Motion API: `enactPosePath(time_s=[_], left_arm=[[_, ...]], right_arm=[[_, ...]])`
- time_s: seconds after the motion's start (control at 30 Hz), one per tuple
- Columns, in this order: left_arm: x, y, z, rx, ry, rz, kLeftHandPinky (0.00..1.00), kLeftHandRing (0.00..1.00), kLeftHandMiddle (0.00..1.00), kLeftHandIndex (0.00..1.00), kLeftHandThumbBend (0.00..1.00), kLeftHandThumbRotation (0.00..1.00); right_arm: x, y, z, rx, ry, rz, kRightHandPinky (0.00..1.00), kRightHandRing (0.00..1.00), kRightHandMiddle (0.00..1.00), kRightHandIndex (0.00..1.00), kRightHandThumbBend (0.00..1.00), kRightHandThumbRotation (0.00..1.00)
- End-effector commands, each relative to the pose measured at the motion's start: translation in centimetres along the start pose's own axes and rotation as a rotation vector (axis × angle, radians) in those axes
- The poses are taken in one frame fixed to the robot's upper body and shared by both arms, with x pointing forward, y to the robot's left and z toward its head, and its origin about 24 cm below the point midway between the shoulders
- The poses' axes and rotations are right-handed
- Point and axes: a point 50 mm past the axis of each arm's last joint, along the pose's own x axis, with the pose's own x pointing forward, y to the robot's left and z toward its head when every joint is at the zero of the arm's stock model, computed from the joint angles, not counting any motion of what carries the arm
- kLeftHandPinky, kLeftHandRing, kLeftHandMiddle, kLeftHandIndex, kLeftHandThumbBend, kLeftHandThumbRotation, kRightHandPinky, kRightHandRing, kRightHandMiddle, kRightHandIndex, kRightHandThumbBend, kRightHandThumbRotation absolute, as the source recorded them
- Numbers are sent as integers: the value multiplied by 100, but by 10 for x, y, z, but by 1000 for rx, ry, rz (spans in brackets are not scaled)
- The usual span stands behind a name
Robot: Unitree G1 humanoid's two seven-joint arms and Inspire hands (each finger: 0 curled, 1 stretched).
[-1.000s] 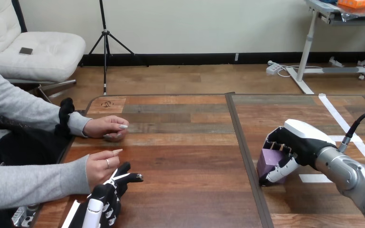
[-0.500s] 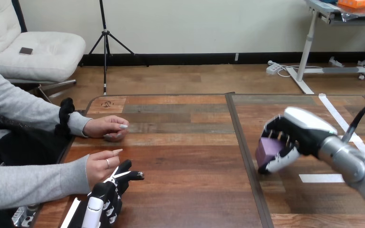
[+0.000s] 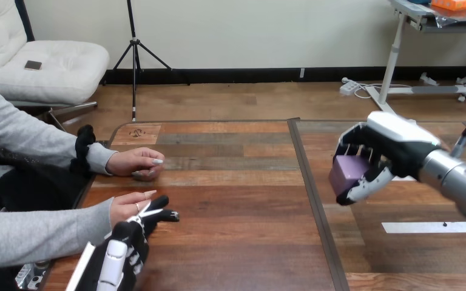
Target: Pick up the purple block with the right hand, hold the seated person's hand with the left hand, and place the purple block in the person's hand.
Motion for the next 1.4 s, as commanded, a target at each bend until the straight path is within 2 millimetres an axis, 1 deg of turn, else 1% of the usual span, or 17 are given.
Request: enactPosePath(time_s=[0.0,0.07,0.17,0.2,0.37,0.47,0.5,0.53,0.57,0.67,0.77,0.8,0.97,1.07,1.1,1.17,1.37], left_arm=[[19,-5,22,89,-142,-25,98,91,86,61,45,100],[22,-3,26,129,-158,-31,94,89,84,61,40,98],[26,-1,30,167,-178,-35,84,85,82,61,35,92],[27,-1,31,173,-182,-36,78,83,81,61,33,85],[33,3,42,238,-198,-58,68,80,79,64,31,67],[36,6,51,314,-213,-68,65,79,78,66,33,55],[37,7,54,340,-218,-70,64,79,78,67,35,51],[38,8,56,358,-220,-71,63,78,78,68,38,44],[39,10,61,407,-225,-73,63,78,78,68,39,42],[42,14,72,502,-237,-69,62,77,77,69,47,36],[45,18,81,577,-255,-61,60,75,76,69,57,33],[46,19,84,597,-262,-58,59,73,75,69,62,31],[53,22,101,734,-300,-39,54,69,72,68,69,27],[56,23,111,795,-308,-29,53,67,71,67,74,25],[57,24,114,813,-309,-27,52,66,71,67,78,25],[58,25,120,849,-312,-23,51,65,70,67,80,25],[62,27,135,892,-337,-19,51,66,72,68,86,25]], right_arm=[[-2,-33,14,-39,-76,-63,36,40,44,44,78,0],[-2,-36,15,-45,-80,-52,36,40,44,43,78,0],[-3,-38,17,-52,-86,-35,36,40,44,43,78,0],[-3,-39,18,-53,-87,-30,36,40,44,43,78,0],[-4,-41,20,-67,-97,-13,36,40,44,43,79,0],[-5,-41,22,-75,-104,-10,35,39,44,43,79,0],[-5,-41,22,-76,-105,-9,35,39,44,43,79,0],[-5,-41,22,-77,-105,-8,35,39,44,43,80,0],[-5,-41,22,-80,-106,-7,35,39,43,43,80,0],[-5,-41,22,-84,-106,-6,35,40,44,43,80,0],[-5,-42,22,-85,-103,-6,36,40,44,43,80,0],[-5,-41,22,-84,-102,-7,36,41,44,43,79,0],[-3,-41,21,-74,-92,-15,37,41,45,43,79,0],[-2,-41,21,-67,-86,-19,36,41,44,43,79,0],[-2,-40,21,-66,-86,-20,36,41,44,43,79,0],[-2,-40,21,-64,-85,-21,36,41,44,43,79,0],[-2,-39,20,-56,-82,-26,35,40,44,43,80,0]])
